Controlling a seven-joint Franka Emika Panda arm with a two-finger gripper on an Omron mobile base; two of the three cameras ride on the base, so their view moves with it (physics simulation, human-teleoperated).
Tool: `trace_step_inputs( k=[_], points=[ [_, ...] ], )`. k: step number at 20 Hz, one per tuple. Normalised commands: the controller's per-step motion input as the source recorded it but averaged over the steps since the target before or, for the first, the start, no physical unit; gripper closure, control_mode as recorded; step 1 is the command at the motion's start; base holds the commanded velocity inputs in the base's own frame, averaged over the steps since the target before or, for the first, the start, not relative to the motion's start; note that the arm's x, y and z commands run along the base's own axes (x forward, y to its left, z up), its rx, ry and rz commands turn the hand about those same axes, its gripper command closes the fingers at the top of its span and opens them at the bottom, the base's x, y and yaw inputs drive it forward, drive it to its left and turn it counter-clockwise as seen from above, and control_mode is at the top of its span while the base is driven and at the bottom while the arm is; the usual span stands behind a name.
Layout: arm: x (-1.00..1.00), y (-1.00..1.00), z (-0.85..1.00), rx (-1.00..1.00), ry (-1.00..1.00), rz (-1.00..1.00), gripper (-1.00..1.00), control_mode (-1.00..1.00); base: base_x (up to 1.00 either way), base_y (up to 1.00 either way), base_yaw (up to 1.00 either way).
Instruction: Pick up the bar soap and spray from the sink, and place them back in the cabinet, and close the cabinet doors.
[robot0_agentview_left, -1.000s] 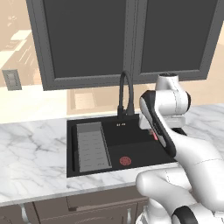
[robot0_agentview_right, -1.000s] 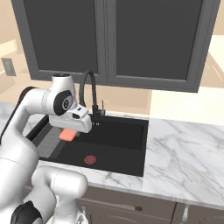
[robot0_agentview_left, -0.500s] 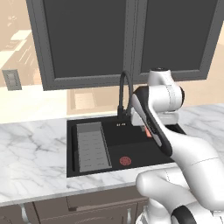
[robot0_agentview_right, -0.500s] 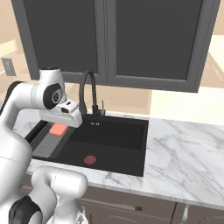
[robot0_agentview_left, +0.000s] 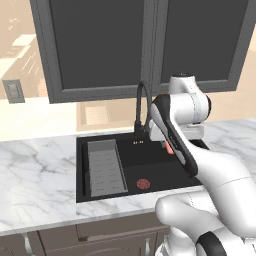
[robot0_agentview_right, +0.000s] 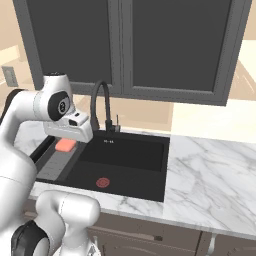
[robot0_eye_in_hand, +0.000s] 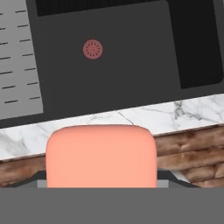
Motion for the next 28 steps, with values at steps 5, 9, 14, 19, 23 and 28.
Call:
trace_step_inputs(
  k=[5,9,14,19,23,28],
  points=[
    [-0.02,0.00,0.04,0.00,0.00,0.00,1.00,1.00,-0.10,0.00,0.00],
    [0.00,0.00,0.00,0.00,0.00,0.00,1.00,1.00,-0.49,0.00,0.00],
    [0.00,0.00,0.00,0.00,0.00,0.00,1.00,1.00,-0.59,0.03,0.11],
    [0.00,0.00,0.00,0.00,0.00,0.00,1.00,1.00,-0.42,0.23,0.17],
    [0.00,0.00,0.00,0.00,0.00,0.00,1.00,1.00,-0.39,0.33,0.24],
    [0.00,0.00,0.00,0.00,0.00,0.00,1.00,1.00,-0.26,0.34,0.35]
  ],
)
